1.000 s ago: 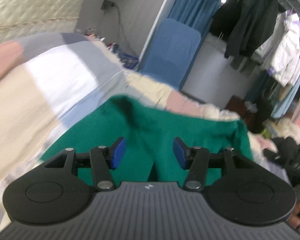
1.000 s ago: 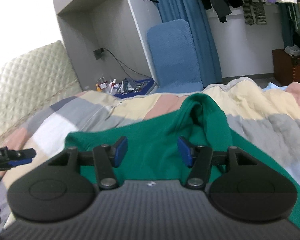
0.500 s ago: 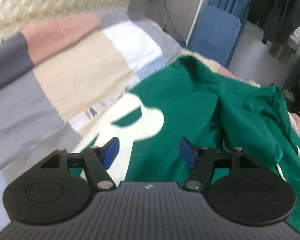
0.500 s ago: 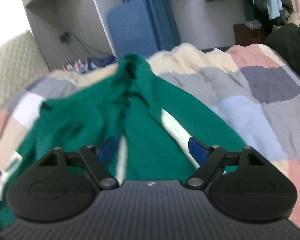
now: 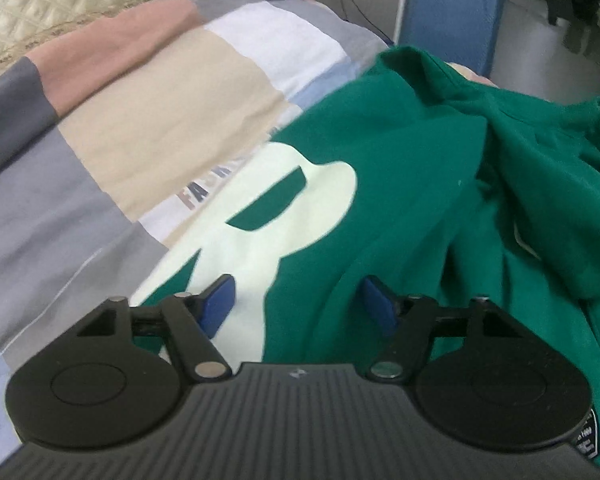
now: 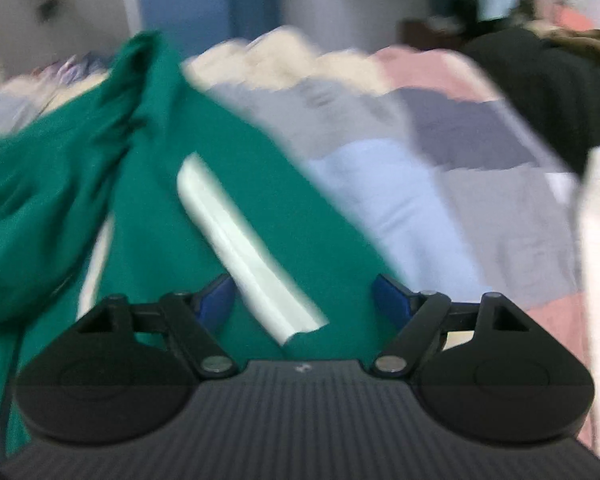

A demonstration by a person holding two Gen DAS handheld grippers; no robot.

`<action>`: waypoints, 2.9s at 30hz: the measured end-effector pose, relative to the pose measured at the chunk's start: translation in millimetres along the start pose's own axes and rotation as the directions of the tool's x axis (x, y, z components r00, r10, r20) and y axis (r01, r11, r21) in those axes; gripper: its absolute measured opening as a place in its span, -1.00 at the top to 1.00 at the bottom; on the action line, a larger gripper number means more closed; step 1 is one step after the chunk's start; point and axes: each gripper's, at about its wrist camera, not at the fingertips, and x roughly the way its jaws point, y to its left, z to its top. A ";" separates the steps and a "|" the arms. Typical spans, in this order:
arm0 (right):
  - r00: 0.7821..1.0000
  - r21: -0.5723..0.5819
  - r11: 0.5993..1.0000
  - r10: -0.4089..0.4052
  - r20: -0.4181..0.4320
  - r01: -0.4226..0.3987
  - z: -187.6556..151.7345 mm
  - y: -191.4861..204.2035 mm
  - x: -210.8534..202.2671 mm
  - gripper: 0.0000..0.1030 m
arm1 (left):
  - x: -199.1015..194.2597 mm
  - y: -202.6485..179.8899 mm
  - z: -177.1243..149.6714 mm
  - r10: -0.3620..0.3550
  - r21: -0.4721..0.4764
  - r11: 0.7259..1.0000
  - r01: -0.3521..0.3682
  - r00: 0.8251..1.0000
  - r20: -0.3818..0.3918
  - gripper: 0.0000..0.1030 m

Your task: Fold large clothes

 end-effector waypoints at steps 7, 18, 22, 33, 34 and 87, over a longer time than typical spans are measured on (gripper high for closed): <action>0.997 0.116 0.992 0.059 -0.047 -0.053 0.1 -24.4 13.0 -0.52 | 8.9 18.0 5.7 0.040 -0.071 0.997 -0.039 0.999 0.011 0.29; 0.995 0.118 0.988 0.093 0.024 -0.095 21.5 -28.2 -6.1 0.64 | -5.4 40.9 38.9 0.038 -0.140 0.990 -0.034 0.999 0.024 0.87; 0.991 0.110 0.992 0.043 0.124 -0.057 48.1 -50.3 -19.7 0.66 | -12.4 54.6 75.8 0.110 -0.118 0.988 -0.100 0.991 0.080 0.87; 0.988 0.134 0.986 0.086 0.126 -0.103 45.7 -66.4 4.8 0.25 | -10.6 65.2 72.9 0.043 -0.173 0.984 -0.040 0.999 0.012 -0.13; 0.988 0.131 0.986 0.087 0.126 -0.103 45.6 -65.1 1.6 0.09 | -16.2 65.1 74.5 0.032 -0.169 0.985 -0.028 0.999 0.020 -0.13; 0.897 -0.382 0.867 0.407 0.173 -0.320 101.1 292.7 33.3 0.51 | 7.4 -39.8 29.4 -0.277 -0.021 0.960 0.280 0.955 0.106 -0.15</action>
